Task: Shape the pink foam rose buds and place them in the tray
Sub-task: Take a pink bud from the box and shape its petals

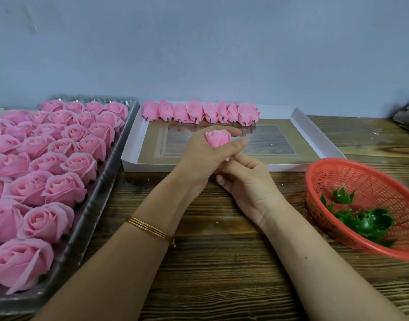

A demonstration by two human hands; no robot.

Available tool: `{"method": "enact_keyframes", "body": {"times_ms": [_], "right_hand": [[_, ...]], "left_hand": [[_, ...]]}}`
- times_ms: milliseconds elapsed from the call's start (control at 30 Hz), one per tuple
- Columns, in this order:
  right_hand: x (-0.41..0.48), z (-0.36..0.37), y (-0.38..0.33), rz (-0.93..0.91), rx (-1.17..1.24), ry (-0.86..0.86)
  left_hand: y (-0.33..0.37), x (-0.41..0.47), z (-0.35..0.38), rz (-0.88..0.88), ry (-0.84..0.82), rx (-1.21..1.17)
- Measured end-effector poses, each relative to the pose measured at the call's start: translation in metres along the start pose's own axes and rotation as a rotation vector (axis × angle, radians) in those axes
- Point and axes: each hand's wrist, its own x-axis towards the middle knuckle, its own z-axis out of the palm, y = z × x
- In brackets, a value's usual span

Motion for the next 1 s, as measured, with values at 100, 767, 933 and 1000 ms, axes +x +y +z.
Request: {"method": "enact_keyframes", "body": {"times_ms": [100, 767, 933, 1000], "right_hand": [[0.001, -0.003, 0.000, 0.019, 0.010, -0.021], [0.001, 0.004, -0.004, 0.072, -0.010, 0.057], [0.001, 0.005, -0.006, 0.091, 0.051, 0.029], [0.001, 0.005, -0.006, 0.097, 0.056, 0.031]], "left_hand": [[0.002, -0.001, -0.002, -0.013, -0.060, -0.003], [-0.009, -0.006, -0.003, 0.211, -0.118, 0.392], [-0.008, -0.006, -0.003, 0.207, -0.109, 0.407], [-0.008, -0.006, -0.003, 0.217, -0.106, 0.426]]}}
